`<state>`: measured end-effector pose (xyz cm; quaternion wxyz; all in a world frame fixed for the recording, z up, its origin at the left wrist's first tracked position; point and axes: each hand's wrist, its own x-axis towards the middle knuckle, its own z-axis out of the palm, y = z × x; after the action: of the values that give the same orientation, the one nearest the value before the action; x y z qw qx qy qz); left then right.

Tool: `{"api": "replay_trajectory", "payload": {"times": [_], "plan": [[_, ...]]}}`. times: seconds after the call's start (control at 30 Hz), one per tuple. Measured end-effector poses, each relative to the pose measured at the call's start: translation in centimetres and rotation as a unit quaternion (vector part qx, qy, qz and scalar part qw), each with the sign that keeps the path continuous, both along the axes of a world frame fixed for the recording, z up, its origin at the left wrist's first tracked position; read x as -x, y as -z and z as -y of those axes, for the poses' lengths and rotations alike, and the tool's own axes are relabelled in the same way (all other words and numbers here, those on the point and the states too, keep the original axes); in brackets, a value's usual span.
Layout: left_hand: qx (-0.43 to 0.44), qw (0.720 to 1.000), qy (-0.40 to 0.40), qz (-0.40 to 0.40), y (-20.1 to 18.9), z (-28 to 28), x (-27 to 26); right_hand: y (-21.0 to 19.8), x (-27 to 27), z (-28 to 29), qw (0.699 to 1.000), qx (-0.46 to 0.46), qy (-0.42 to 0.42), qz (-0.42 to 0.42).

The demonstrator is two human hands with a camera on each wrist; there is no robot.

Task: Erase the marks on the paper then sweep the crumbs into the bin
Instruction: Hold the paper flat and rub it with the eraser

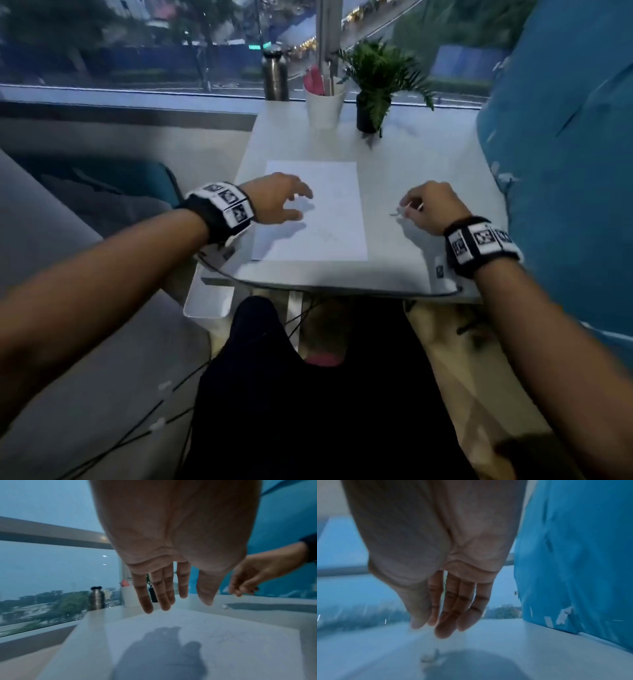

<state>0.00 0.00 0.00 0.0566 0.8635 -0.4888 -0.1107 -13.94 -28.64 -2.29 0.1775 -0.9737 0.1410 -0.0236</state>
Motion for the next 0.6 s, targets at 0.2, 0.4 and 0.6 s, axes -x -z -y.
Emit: {"api": "replay_trajectory", "payload": {"times": [0.2, 0.4, 0.6], "plan": [[-0.095, 0.995, -0.006, -0.030, 3.1, 6.4, -0.2, 0.1, -3.3, 0.4, 0.994, 0.018, 0.040, -0.102], [-0.116, 0.992, -0.021, -0.048, 5.9, 6.4, -0.1, 0.5, -4.2, 0.0, 0.995, 0.013, -0.003, -0.103], [-0.086, 0.993, -0.024, -0.077, 6.8, 5.3, -0.9, 0.2, -4.8, -4.4, 0.992, -0.054, -0.102, -0.051]]}}
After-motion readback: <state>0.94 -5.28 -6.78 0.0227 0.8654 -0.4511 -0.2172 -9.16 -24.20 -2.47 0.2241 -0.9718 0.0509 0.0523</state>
